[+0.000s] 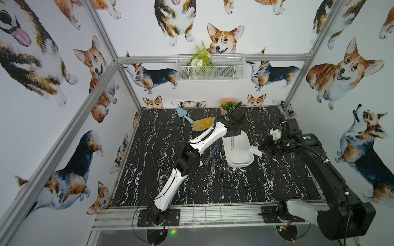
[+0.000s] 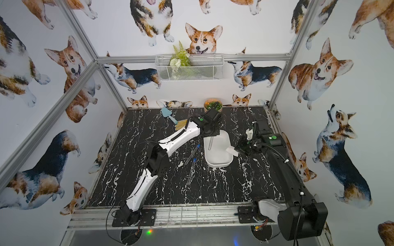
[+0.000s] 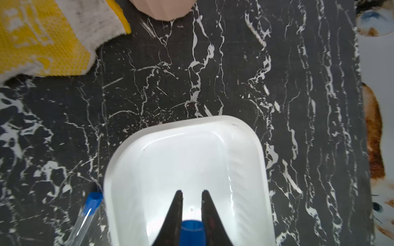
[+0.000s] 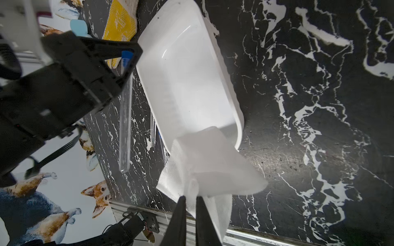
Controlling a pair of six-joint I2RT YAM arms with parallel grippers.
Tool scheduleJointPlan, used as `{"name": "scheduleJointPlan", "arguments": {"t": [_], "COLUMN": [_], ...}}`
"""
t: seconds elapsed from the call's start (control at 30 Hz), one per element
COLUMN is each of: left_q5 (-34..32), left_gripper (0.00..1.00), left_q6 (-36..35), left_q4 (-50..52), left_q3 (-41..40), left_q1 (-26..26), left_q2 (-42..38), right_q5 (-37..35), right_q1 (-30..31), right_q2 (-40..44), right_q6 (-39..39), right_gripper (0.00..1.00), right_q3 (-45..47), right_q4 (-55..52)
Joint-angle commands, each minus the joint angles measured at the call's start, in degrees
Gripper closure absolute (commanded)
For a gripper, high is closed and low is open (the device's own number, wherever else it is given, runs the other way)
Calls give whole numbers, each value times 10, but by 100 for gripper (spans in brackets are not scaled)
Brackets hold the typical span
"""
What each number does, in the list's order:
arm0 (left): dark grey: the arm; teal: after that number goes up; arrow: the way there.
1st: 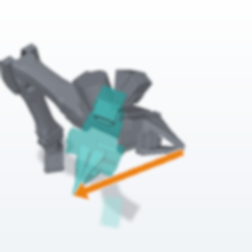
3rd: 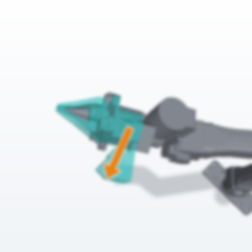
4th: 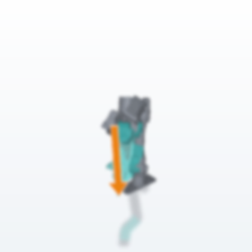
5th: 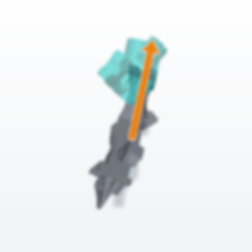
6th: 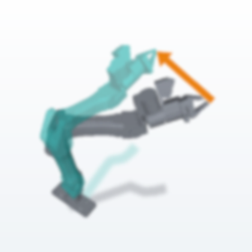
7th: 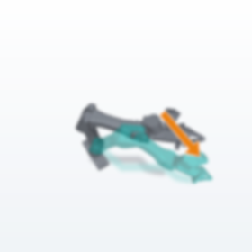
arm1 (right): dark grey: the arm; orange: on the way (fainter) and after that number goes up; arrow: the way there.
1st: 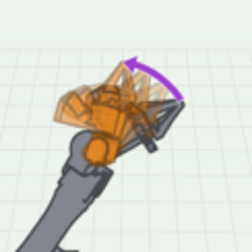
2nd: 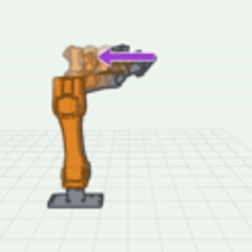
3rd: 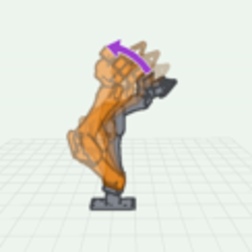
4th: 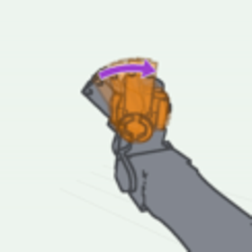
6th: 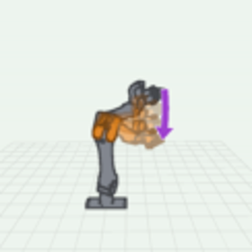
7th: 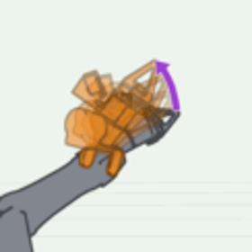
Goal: Wipe the exteriors of test tubes
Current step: Place the test tube in the storage box, then place the cleaning item at the center of the board.
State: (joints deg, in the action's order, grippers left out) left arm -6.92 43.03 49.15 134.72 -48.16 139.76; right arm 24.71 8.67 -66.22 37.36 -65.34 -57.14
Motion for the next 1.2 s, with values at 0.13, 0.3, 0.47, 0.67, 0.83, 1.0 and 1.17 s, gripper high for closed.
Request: {"name": "scheduleJointPlan", "arguments": {"t": [0.13,0.3,0.47,0.67,0.83,1.0,1.17], "left_q5": [-61,-46,-33,5,59,142,233], "left_gripper": [90,89,67,35,35,35,35], "left_q6": [46,60,54,36,30,32,38], "left_q4": [-41,-50,-53,-10,68,106,85], "left_q3": [17,6,4,34,23,-64,-151], "left_q1": [-23,-23,-21,-19,11,55,75], "left_q2": [82,105,100,17,-85,-207,-289], "right_q5": [-29,-39,-44,-22,39,72,105], "right_q1": [-1,-1,-1,-1,2,54,122], "right_q2": [16,49,62,61,42,-21,-104], "right_q6": [10,16,25,27,38,60,127], "right_gripper": [87,87,87,88,97,99,100], "right_q3": [4,17,29,32,32,-1,-38], "right_q4": [-48,-58,-55,-25,50,146,271]}}
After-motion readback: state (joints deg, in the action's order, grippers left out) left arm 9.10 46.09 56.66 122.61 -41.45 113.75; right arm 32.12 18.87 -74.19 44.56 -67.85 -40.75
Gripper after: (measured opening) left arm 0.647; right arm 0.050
